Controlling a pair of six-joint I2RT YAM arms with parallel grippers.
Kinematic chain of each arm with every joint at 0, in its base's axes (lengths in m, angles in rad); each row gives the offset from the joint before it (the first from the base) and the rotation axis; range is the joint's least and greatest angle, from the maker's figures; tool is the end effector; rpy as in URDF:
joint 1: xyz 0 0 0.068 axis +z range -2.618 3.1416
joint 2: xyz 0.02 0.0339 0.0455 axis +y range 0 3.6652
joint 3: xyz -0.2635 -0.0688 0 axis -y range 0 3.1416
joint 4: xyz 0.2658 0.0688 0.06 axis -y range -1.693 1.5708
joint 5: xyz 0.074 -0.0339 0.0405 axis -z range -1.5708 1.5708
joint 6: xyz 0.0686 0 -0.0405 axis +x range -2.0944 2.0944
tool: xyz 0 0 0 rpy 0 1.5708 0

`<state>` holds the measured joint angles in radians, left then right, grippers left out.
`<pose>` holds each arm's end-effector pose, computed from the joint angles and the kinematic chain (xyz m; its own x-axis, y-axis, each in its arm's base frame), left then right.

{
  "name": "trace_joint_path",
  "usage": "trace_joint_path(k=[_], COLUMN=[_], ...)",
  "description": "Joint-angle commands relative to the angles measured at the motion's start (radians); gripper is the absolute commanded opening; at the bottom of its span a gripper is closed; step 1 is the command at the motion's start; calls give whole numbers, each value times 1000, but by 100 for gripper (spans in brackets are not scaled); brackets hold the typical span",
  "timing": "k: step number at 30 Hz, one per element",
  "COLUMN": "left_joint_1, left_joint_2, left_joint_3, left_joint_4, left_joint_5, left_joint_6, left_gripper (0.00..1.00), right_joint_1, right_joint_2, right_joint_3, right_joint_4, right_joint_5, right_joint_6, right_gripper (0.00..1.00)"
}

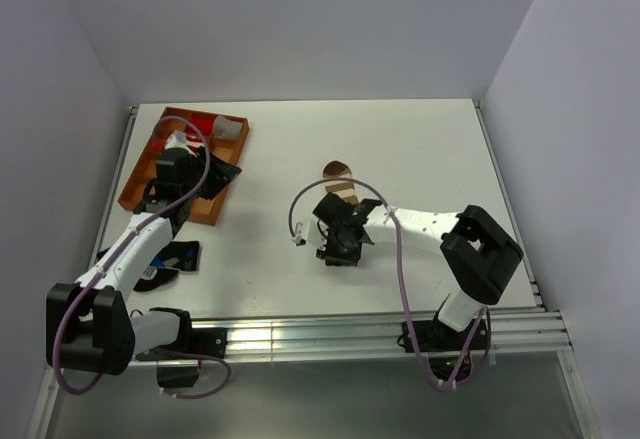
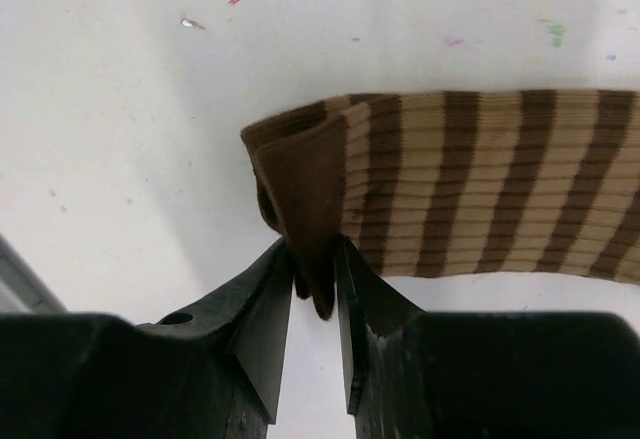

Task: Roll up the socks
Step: Roll the sock at the center of the board.

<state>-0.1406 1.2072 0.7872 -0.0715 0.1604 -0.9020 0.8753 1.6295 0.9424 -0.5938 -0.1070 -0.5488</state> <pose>0.3137 -0.0555 0.2393 -0.5077 -0.7104 -0.4875 -0.1944 0.6457 -0.7384 0.1992 0.2501 0.1181 -0.1154 -0.9478 -0.2973 -0.9883 0.1398 -0.0618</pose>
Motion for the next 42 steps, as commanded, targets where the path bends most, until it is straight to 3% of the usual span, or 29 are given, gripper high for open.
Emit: trace_joint_path(k=[1,11,16,25,30,42], left_joint_1=[-50,-160,-259,-428,-539,-625], left_joint_2=[-17,-104,-54,143,244,390], left_joint_3=[-43,-319,-342,-264,-229,-187], left_joint_4=[140,545,689,792,799,808], left_joint_5=[19,83,109,166,142,252], left_joint_6=[26,20,95,241,333,394], left_gripper=[49,29,25,21,27,42], right_joint_1=[-74,-274,-358,-420,-420,-421], right_joint_2=[9,280,389,401,426,432], right_joint_3=[104,383,446,434,453,443], right_joint_4=[-99,-449,-501,-468,-463,-439], right_joint_5=[-189,-500,-537,-551,-543,-505], right_joint_6=[-28,-118,-83,0,21,44], right_gripper=[31,30,28,26,26,26])
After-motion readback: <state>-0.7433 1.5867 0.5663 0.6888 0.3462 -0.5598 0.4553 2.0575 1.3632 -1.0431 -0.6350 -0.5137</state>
